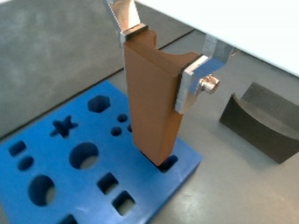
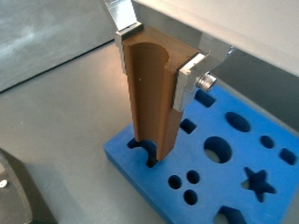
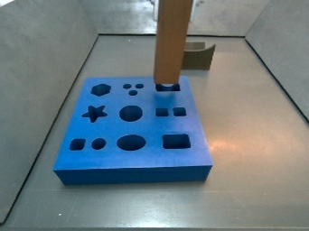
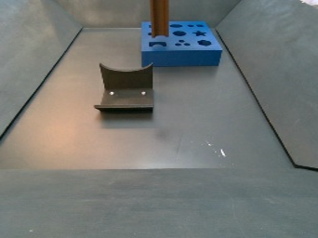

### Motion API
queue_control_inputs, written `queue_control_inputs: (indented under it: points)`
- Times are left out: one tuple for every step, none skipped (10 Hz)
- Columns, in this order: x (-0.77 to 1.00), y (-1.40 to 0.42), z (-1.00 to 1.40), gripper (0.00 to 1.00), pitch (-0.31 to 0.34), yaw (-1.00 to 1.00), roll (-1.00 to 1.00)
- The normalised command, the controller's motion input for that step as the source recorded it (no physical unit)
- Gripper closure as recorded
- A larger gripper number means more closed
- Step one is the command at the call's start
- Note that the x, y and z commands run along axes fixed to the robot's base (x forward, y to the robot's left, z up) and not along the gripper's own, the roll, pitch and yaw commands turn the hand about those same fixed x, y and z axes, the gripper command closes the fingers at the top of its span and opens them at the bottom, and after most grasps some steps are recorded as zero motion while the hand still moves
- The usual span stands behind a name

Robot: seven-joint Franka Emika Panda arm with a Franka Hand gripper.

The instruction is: Insert the arch object.

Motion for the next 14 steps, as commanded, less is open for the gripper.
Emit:
queue_control_inputs:
  points:
    - [0.27, 0.00, -0.37, 1.00, 0.077, 0.20, 0.15]
    - [0.11, 0.01, -0.28, 1.00, 0.003, -0.06, 0.11]
    - [0.02, 0.05, -0.13, 1.00, 0.000, -0.18, 0.01]
    - [0.02, 0.05, -0.09, 1.00, 0.000, -0.21, 0.01]
    - [0.00, 0.06, -0.11, 1.00, 0.000, -0.23, 0.02]
    - [-0.05, 0.05, -0.14, 1.00, -0.057, -0.23, 0.01]
    - [0.00, 0.04, -0.24, 1.00, -0.043, -0.19, 0.00]
    - [0.02, 0.00, -0.40, 1.00, -0.066, -0.11, 0.00]
    - [0.04, 0.00, -0.56, 1.00, -0.159, -0.09, 0.00]
    - [0.06, 0.00, -0.54, 1.00, -0.159, -0.11, 0.00]
    - [0.05, 0.00, -0.29, 1.00, -0.094, -0.17, 0.00]
    - [0.04, 0.00, -0.17, 1.00, -0.057, -0.16, 0.00]
    - [0.02, 0.00, -0.17, 1.00, -0.059, -0.15, 0.00]
    - [0.03, 0.00, -0.20, 1.00, -0.061, -0.15, 0.00]
